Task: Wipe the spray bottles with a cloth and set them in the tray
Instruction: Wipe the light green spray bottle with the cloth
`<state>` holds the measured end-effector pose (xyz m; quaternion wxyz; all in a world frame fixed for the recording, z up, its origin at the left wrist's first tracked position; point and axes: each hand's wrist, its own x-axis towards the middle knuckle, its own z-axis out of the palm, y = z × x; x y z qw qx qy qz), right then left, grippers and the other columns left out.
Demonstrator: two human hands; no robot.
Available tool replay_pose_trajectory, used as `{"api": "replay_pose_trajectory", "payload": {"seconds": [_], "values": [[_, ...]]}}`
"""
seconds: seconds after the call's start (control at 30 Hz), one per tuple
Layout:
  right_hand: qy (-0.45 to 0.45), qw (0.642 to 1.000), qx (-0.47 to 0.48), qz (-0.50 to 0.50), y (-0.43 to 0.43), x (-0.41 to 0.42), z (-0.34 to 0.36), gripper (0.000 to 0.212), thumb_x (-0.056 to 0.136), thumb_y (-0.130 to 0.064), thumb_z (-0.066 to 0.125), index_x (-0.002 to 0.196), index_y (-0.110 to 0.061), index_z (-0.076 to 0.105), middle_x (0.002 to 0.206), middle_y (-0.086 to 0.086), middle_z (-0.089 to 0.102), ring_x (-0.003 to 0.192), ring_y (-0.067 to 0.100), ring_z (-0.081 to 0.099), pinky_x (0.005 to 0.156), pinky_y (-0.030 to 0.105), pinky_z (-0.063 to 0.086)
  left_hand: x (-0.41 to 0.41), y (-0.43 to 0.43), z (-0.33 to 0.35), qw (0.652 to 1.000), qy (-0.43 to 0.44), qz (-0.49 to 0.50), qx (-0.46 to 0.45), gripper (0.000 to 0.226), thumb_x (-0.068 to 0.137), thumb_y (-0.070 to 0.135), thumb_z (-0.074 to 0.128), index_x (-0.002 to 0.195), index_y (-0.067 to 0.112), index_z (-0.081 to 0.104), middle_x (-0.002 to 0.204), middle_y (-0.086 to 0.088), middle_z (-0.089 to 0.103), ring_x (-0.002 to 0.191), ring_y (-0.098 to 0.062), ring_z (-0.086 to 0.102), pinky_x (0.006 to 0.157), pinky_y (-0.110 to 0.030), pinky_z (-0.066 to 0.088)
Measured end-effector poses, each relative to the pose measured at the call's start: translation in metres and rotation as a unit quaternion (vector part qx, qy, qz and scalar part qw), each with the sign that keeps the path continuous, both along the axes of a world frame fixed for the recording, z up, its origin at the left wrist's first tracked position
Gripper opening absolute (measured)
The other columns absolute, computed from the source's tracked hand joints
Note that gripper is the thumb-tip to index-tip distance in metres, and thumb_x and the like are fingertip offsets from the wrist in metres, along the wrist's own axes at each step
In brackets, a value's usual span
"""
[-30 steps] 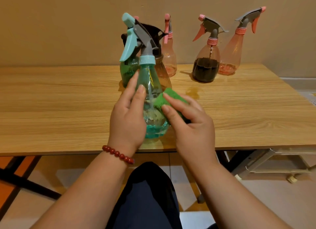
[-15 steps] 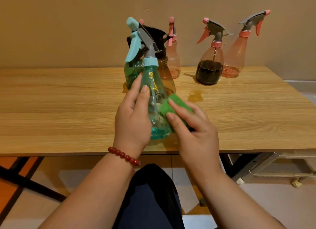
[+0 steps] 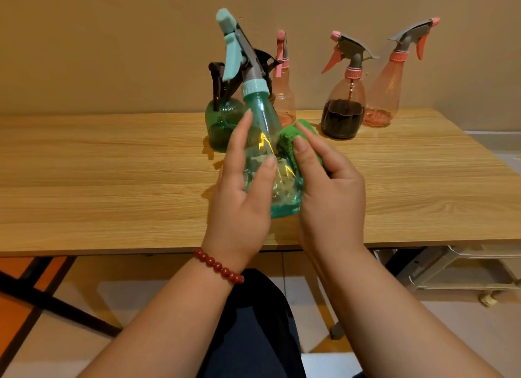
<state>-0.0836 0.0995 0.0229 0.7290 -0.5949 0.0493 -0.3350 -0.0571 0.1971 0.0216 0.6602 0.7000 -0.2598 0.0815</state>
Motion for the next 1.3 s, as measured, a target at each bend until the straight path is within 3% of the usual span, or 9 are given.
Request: {"api": "replay_pose_trajectory", "payload": {"seconds": [0.13,0.37,0.47,0.63,0.8,0.97,1.07,1.23,1.3], "values": [[-0.034,0.995,-0.066,-0.065,0.009,-0.017,-0.008,0.025,0.086,-0.029,0.062,0.108,-0.022,0.071,0.116,0.001,0.066,0.112,0.008,0.061,0.092,0.023,0.05,0.002,-0.003,0.006,0.999,0.0,0.042,-0.018,0.043,0.102,0.019,0.041,0.137,0.042,0.033,0.124,0.039,0.038,0.109,0.029,0.04,0.082,0.004,0.033],[-0.023,0.993,-0.062,-0.098,0.012,-0.016,-0.015,0.019,0.084,-0.033,0.06,0.101,-0.03,0.069,0.108,-0.007,0.067,0.107,0.002,0.061,0.088,0.018,0.049,0.0,-0.007,0.004,0.996,0.0,0.086,0.004,0.045,0.1,0.028,0.043,0.141,0.043,0.033,0.127,0.04,0.037,0.119,0.021,0.04,0.093,-0.004,0.038],[-0.011,0.995,-0.041,-0.088,0.008,-0.011,-0.009,0.013,0.09,-0.03,0.058,0.101,-0.032,0.065,0.107,-0.012,0.066,0.104,-0.003,0.06,0.084,0.012,0.047,-0.007,-0.011,0.006,0.995,-0.011,0.097,0.004,0.043,0.098,0.029,0.047,0.136,0.046,0.037,0.118,0.044,0.041,0.109,0.026,0.044,0.084,0.0,0.038],[-0.045,0.967,-0.203,-0.15,0.021,-0.02,-0.031,0.022,0.095,-0.022,0.052,0.116,-0.027,0.056,0.124,0.003,0.055,0.122,0.008,0.049,0.101,0.017,0.038,-0.003,-0.01,0.009,0.992,0.037,0.116,-0.031,0.044,0.099,0.024,0.049,0.138,0.043,0.043,0.104,0.049,0.047,0.102,0.023,0.052,0.078,-0.006,0.046],[-0.005,0.991,-0.096,-0.098,0.01,-0.011,-0.021,0.009,0.097,-0.031,0.051,0.102,-0.035,0.056,0.103,-0.025,0.061,0.105,-0.004,0.056,0.086,0.011,0.043,-0.009,-0.009,0.004,0.991,0.045,0.122,-0.024,0.046,0.099,0.026,0.046,0.142,0.04,0.038,0.122,0.043,0.038,0.111,0.033,0.035,0.086,0.006,0.031],[-0.049,0.977,-0.163,-0.13,0.027,-0.023,-0.038,0.018,0.097,-0.02,0.05,0.113,-0.026,0.055,0.124,0.0,0.054,0.125,0.013,0.048,0.102,0.025,0.04,-0.004,-0.009,0.009,0.989,0.046,0.139,-0.028,0.045,0.101,0.033,0.042,0.144,0.044,0.033,0.139,0.027,0.043,0.114,0.019,0.046,0.086,-0.003,0.04],[-0.056,0.967,-0.195,-0.153,0.027,-0.026,-0.042,0.018,0.095,-0.02,0.052,0.111,-0.026,0.054,0.127,-0.003,0.051,0.128,0.009,0.045,0.103,0.018,0.035,-0.005,-0.009,0.009,0.989,0.042,0.139,-0.019,0.046,0.101,0.036,0.04,0.146,0.044,0.029,0.141,0.028,0.038,0.107,0.027,0.042,0.08,0.004,0.036],[0.032,0.996,-0.016,-0.083,0.019,-0.018,-0.025,0.015,0.09,-0.043,0.05,0.1,-0.034,0.056,0.106,-0.019,0.062,0.105,-0.004,0.056,0.089,0.018,0.045,-0.005,-0.012,0.01,0.99,0.038,0.134,-0.011,0.047,0.102,0.032,0.039,0.147,0.04,0.026,0.126,0.037,0.033,0.095,0.04,0.033,0.073,0.011,0.028],[-0.012,0.987,-0.112,-0.111,0.022,-0.023,-0.025,0.008,0.094,-0.031,0.055,0.102,-0.028,0.057,0.116,-0.01,0.059,0.117,0.0,0.051,0.096,0.017,0.041,-0.003,-0.011,0.011,0.99,0.033,0.137,-0.013,0.046,0.103,0.033,0.038,0.147,0.042,0.026,0.135,0.034,0.033,0.102,0.035,0.036,0.075,0.008,0.031]]}}
